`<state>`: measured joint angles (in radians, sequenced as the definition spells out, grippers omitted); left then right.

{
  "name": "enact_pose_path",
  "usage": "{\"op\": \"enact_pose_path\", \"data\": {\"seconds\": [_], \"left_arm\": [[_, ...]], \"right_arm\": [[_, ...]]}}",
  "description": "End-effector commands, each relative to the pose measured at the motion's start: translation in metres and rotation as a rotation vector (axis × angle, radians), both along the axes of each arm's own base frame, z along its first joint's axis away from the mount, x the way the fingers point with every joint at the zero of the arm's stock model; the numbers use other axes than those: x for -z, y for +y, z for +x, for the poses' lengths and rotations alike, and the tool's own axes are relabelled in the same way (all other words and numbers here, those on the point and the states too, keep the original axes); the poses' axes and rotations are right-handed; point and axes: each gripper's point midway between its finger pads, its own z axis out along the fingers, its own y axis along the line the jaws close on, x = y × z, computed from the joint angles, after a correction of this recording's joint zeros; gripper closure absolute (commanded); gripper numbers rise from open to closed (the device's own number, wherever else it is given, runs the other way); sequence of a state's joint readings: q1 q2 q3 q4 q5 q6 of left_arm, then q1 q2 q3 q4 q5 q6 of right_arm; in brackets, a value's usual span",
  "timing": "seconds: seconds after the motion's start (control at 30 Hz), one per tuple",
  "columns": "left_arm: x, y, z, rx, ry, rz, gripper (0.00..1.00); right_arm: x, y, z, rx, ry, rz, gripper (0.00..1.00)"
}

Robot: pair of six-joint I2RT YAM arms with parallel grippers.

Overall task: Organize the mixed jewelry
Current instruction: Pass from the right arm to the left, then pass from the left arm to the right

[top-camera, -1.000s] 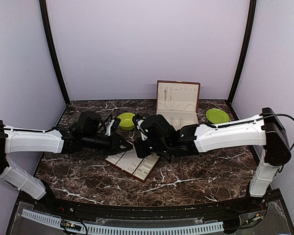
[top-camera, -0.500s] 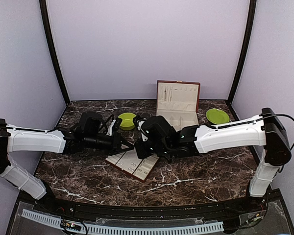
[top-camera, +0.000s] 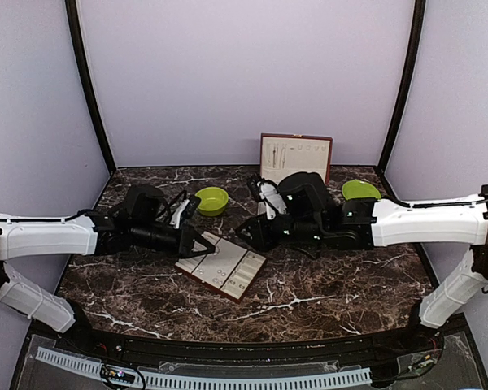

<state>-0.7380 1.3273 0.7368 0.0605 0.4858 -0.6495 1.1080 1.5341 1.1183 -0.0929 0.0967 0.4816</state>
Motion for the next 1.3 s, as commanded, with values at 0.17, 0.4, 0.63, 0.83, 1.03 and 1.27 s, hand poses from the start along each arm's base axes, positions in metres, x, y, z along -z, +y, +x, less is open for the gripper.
{"op": "enact_pose_path", "data": {"seconds": [0.17, 0.4, 0.63, 0.83, 1.03, 1.27], "left_arm": [[-0.057, -0.008, -0.065, 0.405, -0.186, -0.142, 1.00], [-0.084, -0.008, -0.087, 0.504, -0.213, -0.228, 1.00], [-0.088, -0.012, -0.098, 0.550, -0.195, -0.222, 1.00], [-0.089, -0.016, -0.103, 0.572, -0.191, -0.230, 1.00], [-0.089, -0.019, -0.106, 0.589, -0.187, -0.230, 1.00], [-0.088, -0.019, -0.108, 0.598, -0.176, -0.235, 1.00]], "right_arm": [[-0.034, 0.004, -0.070, -0.371, 0.147, 0.170, 0.54], [-0.039, 0.009, -0.098, -0.500, 0.231, 0.196, 0.54], [-0.044, 0.023, -0.114, -0.574, 0.256, 0.205, 0.65], [-0.038, 0.029, -0.112, -0.573, 0.260, 0.197, 0.67], [-0.042, 0.036, -0.113, -0.591, 0.260, 0.225, 0.69], [-0.043, 0.039, -0.114, -0.602, 0.258, 0.234, 0.83]]}}
